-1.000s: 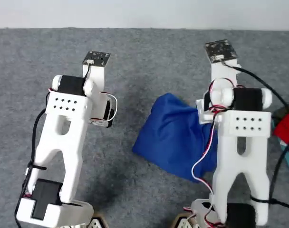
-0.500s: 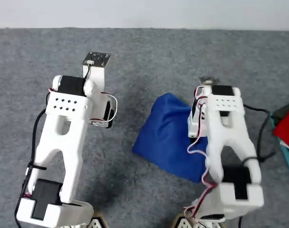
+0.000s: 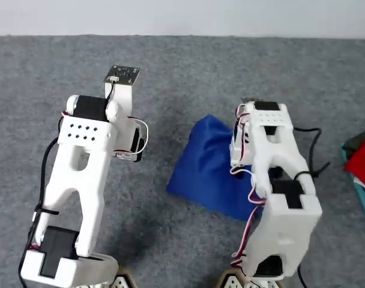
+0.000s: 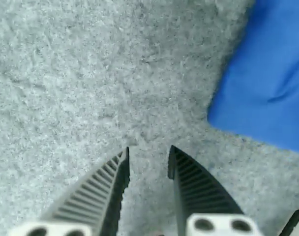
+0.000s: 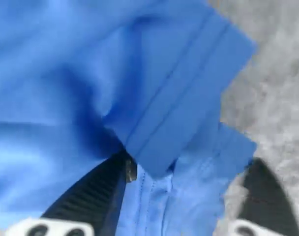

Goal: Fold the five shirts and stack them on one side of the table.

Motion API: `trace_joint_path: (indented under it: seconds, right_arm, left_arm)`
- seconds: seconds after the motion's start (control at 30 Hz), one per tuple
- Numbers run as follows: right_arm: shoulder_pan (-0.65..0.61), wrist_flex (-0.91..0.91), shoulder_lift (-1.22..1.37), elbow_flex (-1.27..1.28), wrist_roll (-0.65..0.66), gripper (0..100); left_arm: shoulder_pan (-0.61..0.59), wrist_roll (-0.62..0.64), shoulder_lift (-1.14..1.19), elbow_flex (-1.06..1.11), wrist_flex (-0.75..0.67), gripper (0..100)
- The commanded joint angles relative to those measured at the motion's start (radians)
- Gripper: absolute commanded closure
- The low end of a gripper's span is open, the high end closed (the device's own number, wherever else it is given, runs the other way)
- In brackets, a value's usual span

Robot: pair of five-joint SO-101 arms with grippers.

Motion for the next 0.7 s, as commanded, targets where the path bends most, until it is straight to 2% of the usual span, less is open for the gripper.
trace_joint_path:
  seconds: [0.0, 0.2, 0.3, 0.47, 0.67]
  right_arm:
    - [0.002, 0.035, 0.054, -0.104, 0.0, 88.0]
    - [0.004, 0.091, 0.159, -0.166, 0.002, 93.1]
    - [0.001, 0.094, 0.163, -0.192, 0.012, 99.3]
    - [0.001, 0.171, 0.148, -0.322, 0.141, 99.0]
    - [0.031, 0.297, -0.002, -0.571, 0.158, 99.0]
  left_arm:
    - [-0.005, 0.014, -0.041, 0.013, 0.011, 87]
    - [-0.006, 0.012, -0.048, 0.093, 0.008, 87]
    - [-0.006, 0.012, -0.048, 0.097, 0.006, 87]
    - [-0.006, 0.012, -0.049, 0.097, 0.005, 87]
    - [-0.006, 0.012, -0.049, 0.099, 0.005, 87]
